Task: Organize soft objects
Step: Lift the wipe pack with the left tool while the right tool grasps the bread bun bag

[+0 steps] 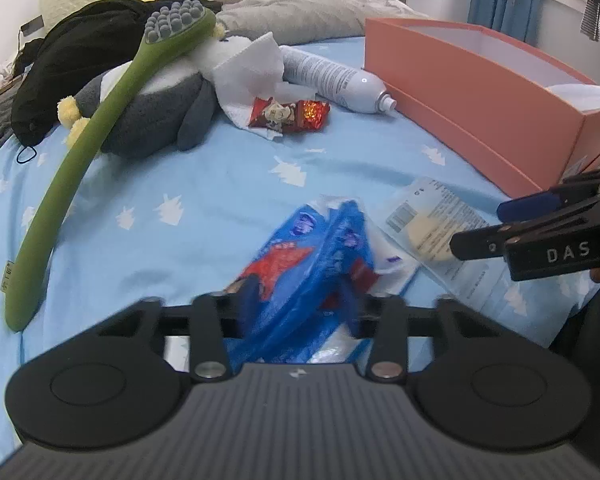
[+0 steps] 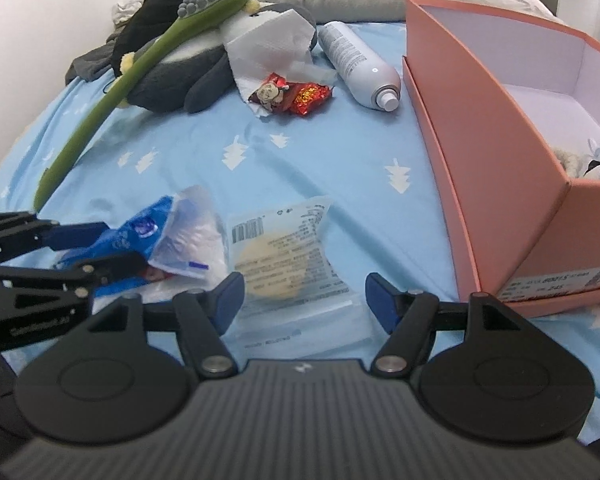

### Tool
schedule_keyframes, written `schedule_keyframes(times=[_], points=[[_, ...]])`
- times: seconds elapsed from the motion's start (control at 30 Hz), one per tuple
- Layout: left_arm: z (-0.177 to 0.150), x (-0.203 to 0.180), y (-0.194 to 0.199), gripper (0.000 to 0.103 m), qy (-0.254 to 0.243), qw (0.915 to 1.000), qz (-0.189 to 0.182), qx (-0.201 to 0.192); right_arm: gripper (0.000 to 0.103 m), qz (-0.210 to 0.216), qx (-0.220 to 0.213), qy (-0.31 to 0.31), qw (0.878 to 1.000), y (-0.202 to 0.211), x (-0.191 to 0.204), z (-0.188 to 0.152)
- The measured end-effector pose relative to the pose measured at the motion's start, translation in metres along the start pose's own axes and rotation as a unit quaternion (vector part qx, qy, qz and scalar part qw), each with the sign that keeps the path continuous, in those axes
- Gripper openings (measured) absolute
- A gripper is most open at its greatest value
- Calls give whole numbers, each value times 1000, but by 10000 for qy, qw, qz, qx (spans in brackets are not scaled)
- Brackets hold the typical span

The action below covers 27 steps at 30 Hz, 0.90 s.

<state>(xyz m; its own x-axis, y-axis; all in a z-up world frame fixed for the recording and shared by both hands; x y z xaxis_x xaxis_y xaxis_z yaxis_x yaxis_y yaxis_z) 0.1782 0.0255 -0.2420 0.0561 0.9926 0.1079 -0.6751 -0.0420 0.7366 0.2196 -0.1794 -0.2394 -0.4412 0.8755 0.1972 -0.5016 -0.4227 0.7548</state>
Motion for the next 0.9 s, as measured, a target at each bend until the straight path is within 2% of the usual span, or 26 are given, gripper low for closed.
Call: schedule_keyframes(times=[0.1,0.2,0.53,0.6,0.63,0.67,0.9], points=[[1,0,-3,20,133,9999,28,46,69,31,-2,-1,10000,0,0,0],[1,0,-3,11,277,9995,114,40,69,72,11,54,10000,-1,2,0],[-4,4,13,9,995,9948,208,-29,71,27,59,269,9996,-11,10,3],[-5,6,15,9,1128,9934,196,-46,73,18,60,327,9994,-12,12,3],[-6,7,16,9,1175,9929,186,-44,76,25,57,353,9994,-13,13,4],[-6,7,17,9,1210,9925,183,-40,85,36,62,378,9993,-15,14,4],[-8,10,19,9,1396,9899,220,-69,85,50,4,613,9981,-24,23,7]])
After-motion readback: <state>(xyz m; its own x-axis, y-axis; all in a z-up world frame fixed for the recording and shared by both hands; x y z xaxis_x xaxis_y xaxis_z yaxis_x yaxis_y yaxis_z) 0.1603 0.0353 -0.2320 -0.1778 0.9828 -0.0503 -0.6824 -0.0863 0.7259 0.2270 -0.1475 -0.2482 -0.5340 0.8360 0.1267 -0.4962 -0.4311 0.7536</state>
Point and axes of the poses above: each gripper's, at about its wrist camera, not at the fingertips, and y roughly against the way its jaws point, x to its left, z to its top, the point moved 4 cm from there along -y, roughly the way its jaws point, and after that the axes turned 5 degrees about z, right-handed, at the moved point
